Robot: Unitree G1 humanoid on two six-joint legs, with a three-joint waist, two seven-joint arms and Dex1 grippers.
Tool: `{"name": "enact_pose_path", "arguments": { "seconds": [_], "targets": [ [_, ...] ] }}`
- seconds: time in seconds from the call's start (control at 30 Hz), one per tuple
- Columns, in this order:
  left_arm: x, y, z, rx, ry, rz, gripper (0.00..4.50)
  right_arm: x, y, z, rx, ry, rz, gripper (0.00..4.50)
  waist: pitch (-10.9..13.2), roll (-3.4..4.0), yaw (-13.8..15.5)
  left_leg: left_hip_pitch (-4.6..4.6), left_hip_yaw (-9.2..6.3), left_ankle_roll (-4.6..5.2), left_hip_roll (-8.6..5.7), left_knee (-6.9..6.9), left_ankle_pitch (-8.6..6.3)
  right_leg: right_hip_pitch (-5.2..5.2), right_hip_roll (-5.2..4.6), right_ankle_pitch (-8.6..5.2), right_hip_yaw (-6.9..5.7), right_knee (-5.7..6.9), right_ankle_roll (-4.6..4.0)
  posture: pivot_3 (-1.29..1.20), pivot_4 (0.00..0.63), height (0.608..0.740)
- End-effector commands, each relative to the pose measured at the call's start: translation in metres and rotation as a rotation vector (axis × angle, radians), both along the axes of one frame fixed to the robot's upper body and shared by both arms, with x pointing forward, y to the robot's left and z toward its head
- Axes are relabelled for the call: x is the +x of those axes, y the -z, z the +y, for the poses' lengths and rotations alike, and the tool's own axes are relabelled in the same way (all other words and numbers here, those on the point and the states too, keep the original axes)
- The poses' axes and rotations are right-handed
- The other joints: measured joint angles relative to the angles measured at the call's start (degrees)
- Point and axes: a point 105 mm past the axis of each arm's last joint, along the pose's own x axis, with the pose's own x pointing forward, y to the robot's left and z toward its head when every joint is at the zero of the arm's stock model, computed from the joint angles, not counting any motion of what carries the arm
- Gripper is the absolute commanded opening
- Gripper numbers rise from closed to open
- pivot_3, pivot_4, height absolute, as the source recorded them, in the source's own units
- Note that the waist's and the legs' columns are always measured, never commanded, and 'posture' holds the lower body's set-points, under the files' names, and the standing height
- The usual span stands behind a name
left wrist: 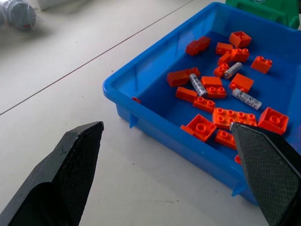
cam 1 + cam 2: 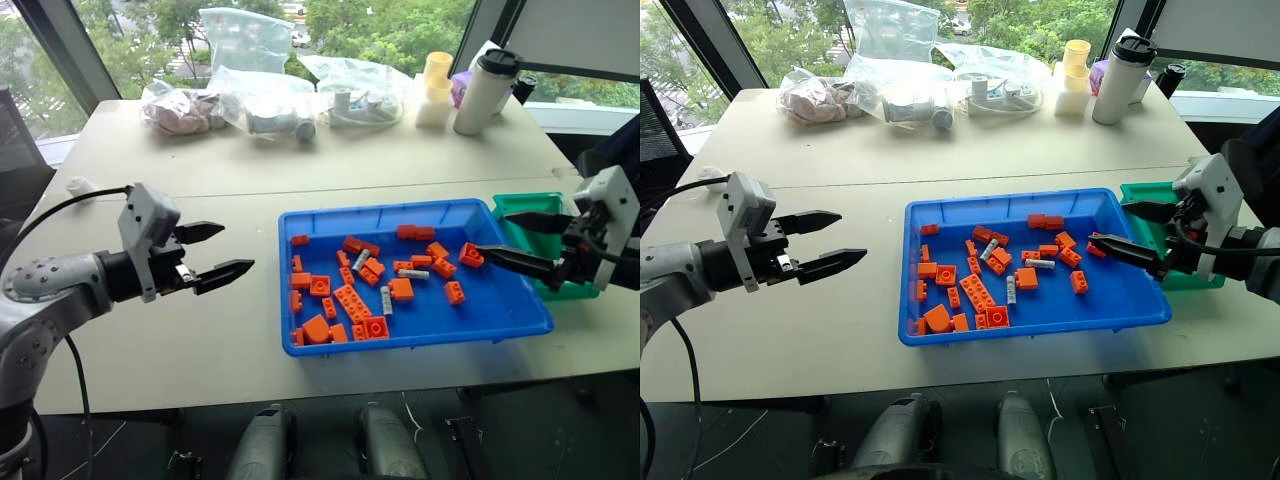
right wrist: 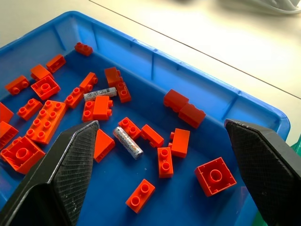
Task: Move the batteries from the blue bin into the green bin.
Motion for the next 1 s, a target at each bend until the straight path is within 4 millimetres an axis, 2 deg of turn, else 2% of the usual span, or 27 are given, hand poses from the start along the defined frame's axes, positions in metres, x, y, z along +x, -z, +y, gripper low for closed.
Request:
{"name": "enact_pose_path", "arguments": {
  "seconds": [0.03, 0.2, 0.33, 0.47, 0.53, 0.6, 0.8, 1.0],
  "targets": [
    [-0.001, -0.006, -0.002, 0.03, 0.023, -0.032, 4.5, 0.0, -0.007, 0.006, -0.016, -0.022, -0.016, 4.42, 0.0, 0.0, 0.0, 0.0, 0.0, 0.0, 0.0, 0.0, 0.0, 0.0, 0.0, 0.0, 0.0, 0.0, 0.0, 0.0, 0.15, 0.74],
    [-0.003, -0.011, -0.002, 0.086, 0.075, -0.025, 4.5, 0.005, -0.009, 0.019, -0.027, -0.083, -0.024, 4.42, 0.0, 0.0, -0.1, 0.0, 0.0, 0.0, 0.0, 0.0, 0.0, -0.01, 0.01, 0.0, 0.0, 0.0, 0.0, 0.0, 0.15, 0.74],
    [-0.014, -0.014, -0.004, 0.176, 0.191, 0.02, 4.5, 0.011, -0.005, 0.046, -0.039, -0.185, 0.0, 4.42, 0.0, 0.01, -0.2, 0.0, 0.02, 0.0, 0.0, -0.01, 0.0, -0.04, 0.02, 0.0, -0.01, 0.0, 0.0, 0.0, 0.15, 0.74],
    [-0.024, -0.02, -0.004, 0.248, 0.267, 0.047, 4.5, 0.022, 0.016, 0.086, -0.104, -0.27, 0.05, 4.42, 0.0, -0.01, -0.5, 0.0, 0.02, 0.0, 0.04, -0.03, 0.0, -0.1, 0.04, -0.01, -0.01, 0.01, -0.01, 0.0, 0.15, 0.74],
    [-0.021, -0.024, -0.006, 0.263, 0.262, 0.009, 4.5, 0.031, 0.025, 0.112, -0.08, -0.304, 0.093, 4.42, 0.0, 0.0, -0.5, -0.01, 0.03, 0.0, 0.05, -0.04, 0.0, -0.15, 0.04, -0.01, 0.0, 0.04, -0.01, 0.0, 0.15, 0.74],
    [-0.023, -0.023, -0.008, 0.254, 0.265, 0.007, 4.5, 0.041, 0.034, 0.128, -0.093, -0.3, 0.125, 4.42, 0.0, 0.01, -0.5, -0.05, 0.03, 0.0, 0.05, -0.04, 0.0, -0.2, 0.04, -0.01, 0.0, 0.05, -0.01, 0.0, 0.15, 0.74],
    [-0.026, -0.014, -0.009, 0.235, 0.244, 0.001, 4.5, 0.057, 0.059, 0.138, -0.17, -0.282, 0.181, 4.42, 0.0, -0.03, 0.2, -0.17, 0.02, -0.01, -0.12, -0.01, 0.0, -0.23, -0.25, 0.0, -0.06, 0.0, -0.01, 0.0, 0.15, 0.74],
    [-0.026, -0.009, -0.01, 0.21, 0.218, -0.012, 4.5, 0.066, 0.071, 0.139, -0.216, -0.271, 0.206, 4.42, 0.0, -0.03, -0.3, -0.16, 0.03, -0.01, -0.15, -0.02, 0.0, -0.27, -0.33, 0.0, -0.09, 0.04, 0.0, 0.0, 0.15, 0.74]
  ]
}}
